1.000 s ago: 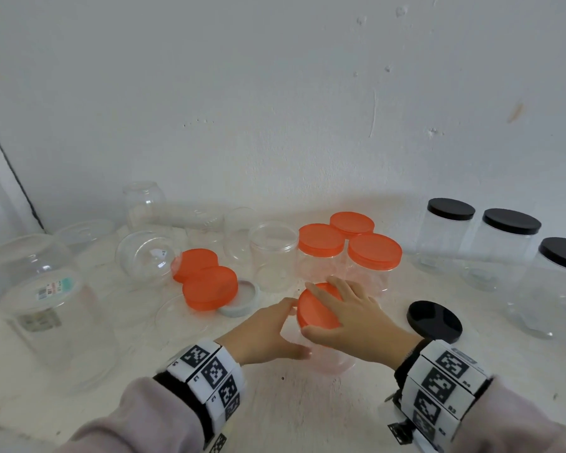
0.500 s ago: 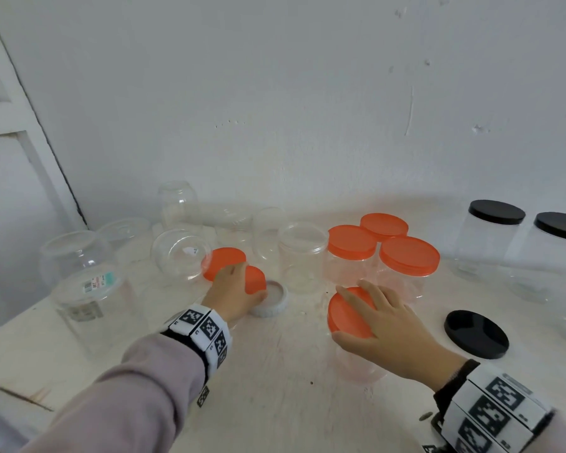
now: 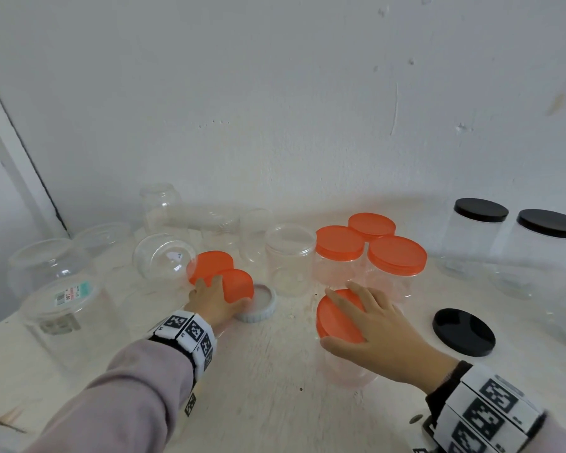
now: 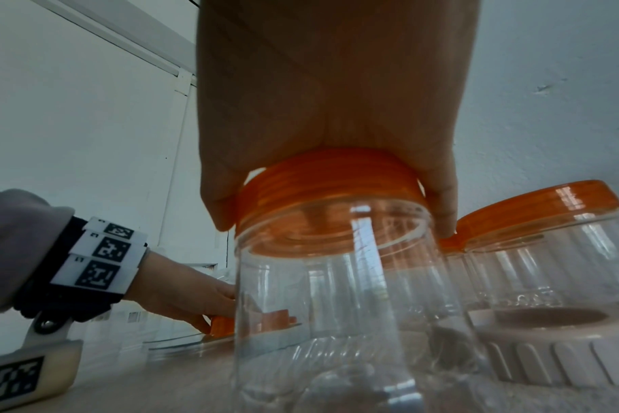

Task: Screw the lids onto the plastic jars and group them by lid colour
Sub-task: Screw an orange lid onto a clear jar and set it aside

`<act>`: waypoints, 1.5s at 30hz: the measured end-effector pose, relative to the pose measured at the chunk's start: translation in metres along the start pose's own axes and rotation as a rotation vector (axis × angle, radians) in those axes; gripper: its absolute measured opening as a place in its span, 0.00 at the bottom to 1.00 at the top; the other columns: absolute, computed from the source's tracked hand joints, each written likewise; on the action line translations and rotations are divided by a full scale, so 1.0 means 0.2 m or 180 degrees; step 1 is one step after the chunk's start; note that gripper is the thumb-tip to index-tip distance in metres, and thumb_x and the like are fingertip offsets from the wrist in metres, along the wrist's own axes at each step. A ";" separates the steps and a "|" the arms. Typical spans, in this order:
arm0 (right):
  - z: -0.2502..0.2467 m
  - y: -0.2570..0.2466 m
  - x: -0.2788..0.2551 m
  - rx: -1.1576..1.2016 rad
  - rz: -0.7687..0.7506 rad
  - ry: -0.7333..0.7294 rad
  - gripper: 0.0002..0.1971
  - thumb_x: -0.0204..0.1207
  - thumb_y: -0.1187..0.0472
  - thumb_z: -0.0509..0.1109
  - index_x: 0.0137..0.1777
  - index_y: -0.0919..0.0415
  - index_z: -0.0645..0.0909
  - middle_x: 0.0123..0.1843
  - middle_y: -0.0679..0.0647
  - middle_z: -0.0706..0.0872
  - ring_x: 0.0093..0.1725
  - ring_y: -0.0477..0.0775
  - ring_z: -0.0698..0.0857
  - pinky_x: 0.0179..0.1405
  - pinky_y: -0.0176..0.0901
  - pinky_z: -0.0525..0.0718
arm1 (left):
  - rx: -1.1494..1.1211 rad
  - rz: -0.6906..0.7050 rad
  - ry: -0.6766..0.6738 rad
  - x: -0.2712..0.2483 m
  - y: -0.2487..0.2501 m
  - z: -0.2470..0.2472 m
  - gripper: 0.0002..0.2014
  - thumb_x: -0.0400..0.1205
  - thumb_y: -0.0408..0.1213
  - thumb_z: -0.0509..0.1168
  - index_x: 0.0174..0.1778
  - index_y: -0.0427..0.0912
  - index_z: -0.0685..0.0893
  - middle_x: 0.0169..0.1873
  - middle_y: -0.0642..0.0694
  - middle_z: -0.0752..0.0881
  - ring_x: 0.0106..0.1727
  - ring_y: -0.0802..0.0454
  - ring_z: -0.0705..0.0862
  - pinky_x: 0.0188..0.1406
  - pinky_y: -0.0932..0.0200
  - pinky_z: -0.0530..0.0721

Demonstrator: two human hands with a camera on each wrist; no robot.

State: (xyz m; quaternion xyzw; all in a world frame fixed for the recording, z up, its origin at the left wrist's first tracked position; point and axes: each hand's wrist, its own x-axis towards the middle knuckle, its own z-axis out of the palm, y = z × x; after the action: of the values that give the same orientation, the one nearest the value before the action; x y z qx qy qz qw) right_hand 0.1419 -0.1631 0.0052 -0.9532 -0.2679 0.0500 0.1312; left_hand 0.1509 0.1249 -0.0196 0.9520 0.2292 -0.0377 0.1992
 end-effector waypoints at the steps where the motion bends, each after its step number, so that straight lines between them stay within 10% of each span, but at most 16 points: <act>1: 0.00 0.00 0.00 0.0008 -0.0007 -0.0003 0.40 0.72 0.26 0.54 0.82 0.33 0.45 0.85 0.42 0.44 0.82 0.51 0.46 0.80 0.57 0.55 | -0.0024 0.0002 -0.0001 0.00 0.00 0.00 0.44 0.78 0.63 0.63 0.83 0.43 0.53 0.78 0.35 0.57 0.76 0.35 0.65 0.73 0.43 0.68; 17: -0.03 0.01 -0.02 0.0146 -0.0210 -0.0133 0.45 0.70 0.30 0.65 0.82 0.33 0.45 0.84 0.38 0.43 0.81 0.47 0.44 0.80 0.57 0.54 | -0.0127 0.0099 0.0165 0.01 -0.03 0.03 0.44 0.77 0.64 0.63 0.83 0.45 0.55 0.77 0.38 0.61 0.73 0.38 0.70 0.70 0.44 0.73; 22: -0.14 0.08 -0.07 0.0658 -0.0254 -0.0313 0.48 0.59 0.32 0.73 0.80 0.31 0.55 0.73 0.30 0.57 0.74 0.42 0.56 0.73 0.46 0.67 | -0.0131 0.0062 0.0156 0.02 -0.03 0.04 0.44 0.77 0.64 0.63 0.83 0.46 0.54 0.78 0.38 0.60 0.75 0.38 0.69 0.70 0.44 0.72; 29: -0.41 0.42 -0.10 0.0867 0.0715 0.0488 0.44 0.56 0.34 0.77 0.74 0.31 0.65 0.65 0.41 0.68 0.64 0.49 0.70 0.55 0.41 0.75 | -0.0166 0.0063 0.0129 0.05 -0.05 0.05 0.45 0.77 0.65 0.64 0.83 0.45 0.54 0.78 0.38 0.60 0.73 0.37 0.70 0.70 0.43 0.73; 35: -0.42 0.66 0.03 0.0241 0.1875 0.1002 0.47 0.63 0.37 0.78 0.79 0.45 0.60 0.74 0.57 0.65 0.72 0.64 0.63 0.65 0.63 0.72 | -0.0211 0.0072 0.0181 0.04 -0.06 0.05 0.45 0.75 0.66 0.64 0.82 0.46 0.56 0.77 0.38 0.61 0.72 0.38 0.71 0.69 0.44 0.74; 45: -0.33 0.76 0.27 0.0187 0.2102 0.1085 0.50 0.62 0.33 0.77 0.77 0.56 0.58 0.72 0.60 0.64 0.71 0.68 0.65 0.64 0.67 0.73 | -0.0370 0.0067 0.0247 0.02 -0.04 0.04 0.45 0.75 0.63 0.67 0.81 0.45 0.57 0.74 0.38 0.64 0.69 0.39 0.73 0.66 0.47 0.74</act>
State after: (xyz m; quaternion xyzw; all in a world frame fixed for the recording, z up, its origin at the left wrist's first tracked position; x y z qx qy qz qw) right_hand 0.2741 -0.2755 0.0244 -0.9787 0.0813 -0.0621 0.1780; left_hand 0.1501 0.1306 -0.0304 0.9420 0.2285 0.0146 0.2454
